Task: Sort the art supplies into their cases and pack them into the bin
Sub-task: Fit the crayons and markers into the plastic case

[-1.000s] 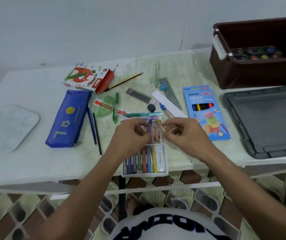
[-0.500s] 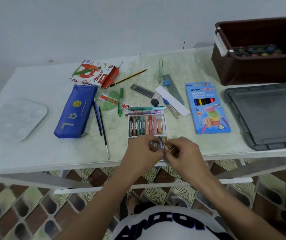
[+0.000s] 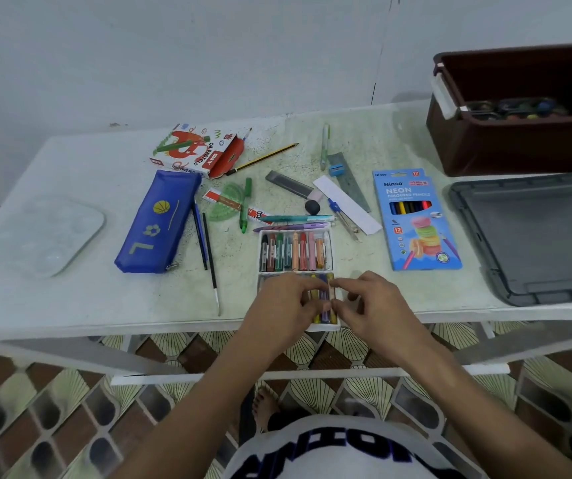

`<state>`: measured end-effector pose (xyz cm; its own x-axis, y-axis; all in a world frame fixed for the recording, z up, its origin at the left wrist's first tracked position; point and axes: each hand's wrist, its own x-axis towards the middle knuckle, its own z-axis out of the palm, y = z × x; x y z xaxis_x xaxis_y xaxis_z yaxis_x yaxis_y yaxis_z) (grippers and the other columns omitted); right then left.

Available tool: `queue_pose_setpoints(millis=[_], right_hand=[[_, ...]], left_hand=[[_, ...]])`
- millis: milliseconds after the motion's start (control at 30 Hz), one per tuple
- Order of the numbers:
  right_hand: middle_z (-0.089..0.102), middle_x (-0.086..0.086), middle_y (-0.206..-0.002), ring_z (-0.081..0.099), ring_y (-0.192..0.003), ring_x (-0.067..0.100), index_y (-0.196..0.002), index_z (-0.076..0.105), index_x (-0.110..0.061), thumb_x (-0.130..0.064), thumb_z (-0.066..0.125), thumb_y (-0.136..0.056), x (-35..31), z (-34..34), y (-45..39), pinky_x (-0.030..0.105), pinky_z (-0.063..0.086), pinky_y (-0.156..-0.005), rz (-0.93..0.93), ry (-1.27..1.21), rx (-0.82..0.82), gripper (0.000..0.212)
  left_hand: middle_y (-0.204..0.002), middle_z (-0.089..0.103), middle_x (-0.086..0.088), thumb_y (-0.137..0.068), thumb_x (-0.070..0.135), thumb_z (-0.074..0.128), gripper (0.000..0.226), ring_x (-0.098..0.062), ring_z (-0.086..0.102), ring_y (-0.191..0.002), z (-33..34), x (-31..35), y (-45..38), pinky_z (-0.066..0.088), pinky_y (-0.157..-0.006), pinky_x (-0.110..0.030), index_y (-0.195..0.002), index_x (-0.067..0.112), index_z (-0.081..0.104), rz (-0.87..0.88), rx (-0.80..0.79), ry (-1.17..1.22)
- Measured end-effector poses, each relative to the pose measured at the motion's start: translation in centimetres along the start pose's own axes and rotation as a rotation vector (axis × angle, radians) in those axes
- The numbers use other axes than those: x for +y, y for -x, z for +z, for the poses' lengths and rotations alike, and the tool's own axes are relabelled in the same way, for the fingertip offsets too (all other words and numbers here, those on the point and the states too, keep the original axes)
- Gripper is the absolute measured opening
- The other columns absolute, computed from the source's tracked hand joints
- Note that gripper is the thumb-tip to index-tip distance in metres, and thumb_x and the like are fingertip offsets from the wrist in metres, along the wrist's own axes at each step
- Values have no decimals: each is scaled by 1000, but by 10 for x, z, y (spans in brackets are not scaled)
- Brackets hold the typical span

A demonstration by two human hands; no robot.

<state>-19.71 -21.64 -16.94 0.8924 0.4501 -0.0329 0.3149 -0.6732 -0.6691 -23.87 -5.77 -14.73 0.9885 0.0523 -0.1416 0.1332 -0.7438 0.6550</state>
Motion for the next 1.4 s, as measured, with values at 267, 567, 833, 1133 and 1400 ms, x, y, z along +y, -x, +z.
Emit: queue_pose_setpoints(millis=[267,567,833,1133,1400], right_hand=[[44,-4,-94,47,-78,7,-132,56,-26,-32,63,-88,4,-2,-5,19,36,-72,-34,63,-53,45],[36,-1,-97,52,-88,17,-136,49,-27,-36,53,-93,-1,-10,-5,26,43,-72,-146,205,-135,44],[38,-1,-97,53,-93,18,-140,43,-27,-38,49,-96,3,-11,-3,24,41,-71,-159,208,-150,46],[44,-4,-88,49,-78,8,-123,61,-28,-37,59,-91,0,-19,-19,23,41,-64,-117,100,-191,33],[61,-8,-86,56,-71,6,-109,69,-15,-30,66,-87,-53,-18,-127,18,47,-67,-235,-25,-155,27]], left_hand=[[-86,50,1,-85,40,68,32,-14,51,-79,2,-5,-1,48,-71,-32,-116,31,68,59,39,-126],[-94,49,0,-87,49,60,37,-18,48,-96,8,-7,-3,42,-76,-31,-122,37,63,34,69,-299],[-95,44,4,-85,53,61,39,-18,46,-100,10,-12,-7,42,-84,-35,-121,40,63,-1,62,-306],[-94,49,3,-84,46,66,37,-13,49,-89,5,-22,-3,44,-75,-28,-117,30,67,7,78,-111],[-113,56,-14,-84,36,66,39,-29,54,-105,-63,-99,-9,45,-94,-40,-117,15,67,-265,555,-111]])
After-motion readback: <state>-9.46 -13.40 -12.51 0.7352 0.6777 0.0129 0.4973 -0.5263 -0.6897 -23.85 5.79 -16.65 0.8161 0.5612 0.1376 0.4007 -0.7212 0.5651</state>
